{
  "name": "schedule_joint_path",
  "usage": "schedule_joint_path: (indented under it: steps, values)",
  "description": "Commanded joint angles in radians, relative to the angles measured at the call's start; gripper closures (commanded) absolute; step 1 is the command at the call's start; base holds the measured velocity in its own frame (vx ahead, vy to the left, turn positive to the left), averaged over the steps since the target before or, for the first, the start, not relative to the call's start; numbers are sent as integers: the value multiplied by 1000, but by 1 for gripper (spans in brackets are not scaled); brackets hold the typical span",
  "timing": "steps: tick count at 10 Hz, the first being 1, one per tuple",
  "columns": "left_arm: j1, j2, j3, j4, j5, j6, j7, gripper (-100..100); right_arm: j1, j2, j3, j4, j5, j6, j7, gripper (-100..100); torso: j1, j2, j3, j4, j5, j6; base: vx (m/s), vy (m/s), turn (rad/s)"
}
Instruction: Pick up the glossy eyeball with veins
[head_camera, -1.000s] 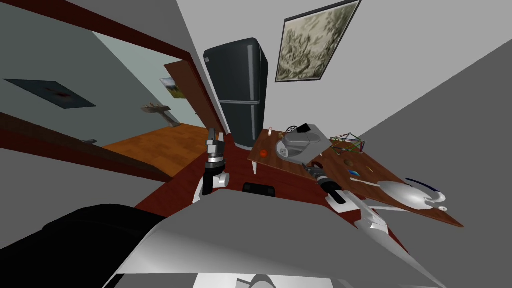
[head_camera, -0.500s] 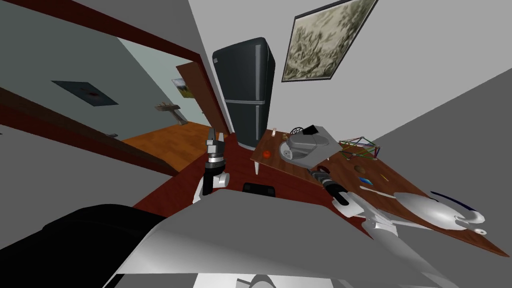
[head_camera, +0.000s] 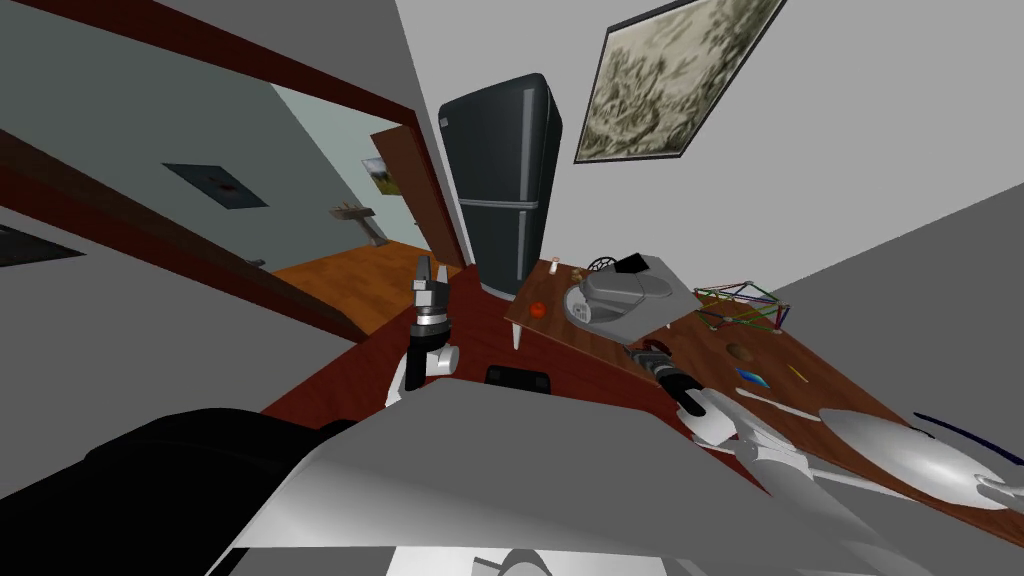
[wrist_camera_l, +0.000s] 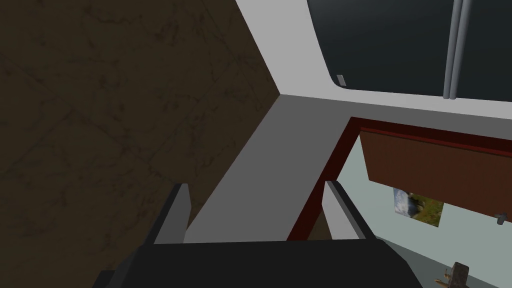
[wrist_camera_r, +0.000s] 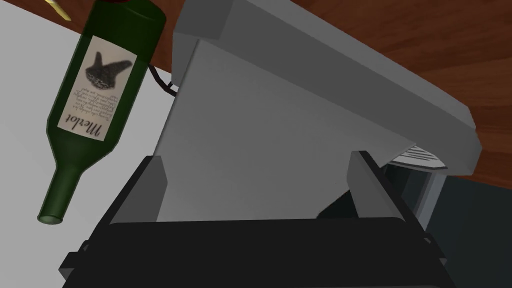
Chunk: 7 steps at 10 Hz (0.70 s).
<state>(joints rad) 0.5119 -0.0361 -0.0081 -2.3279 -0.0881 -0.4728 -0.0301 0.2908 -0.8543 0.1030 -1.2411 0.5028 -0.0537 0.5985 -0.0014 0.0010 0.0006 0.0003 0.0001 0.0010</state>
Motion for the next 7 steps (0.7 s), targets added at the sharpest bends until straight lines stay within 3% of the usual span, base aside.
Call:
schedule_joint_path:
  steps: [1, 7]
  values:
    - [0, 0, 0, 0, 0, 0, 0, 0, -5, -27, 27, 49, 30, 30, 14, -100, 0, 0, 0, 0, 0, 0, 6, -12, 170]
    - [0, 0, 0, 0, 0, 0, 0, 0, -37, -75, 88, 204, 106, 63, 50, -100, -1, 0, 0, 0, 0, 0, 4, -27, 140]
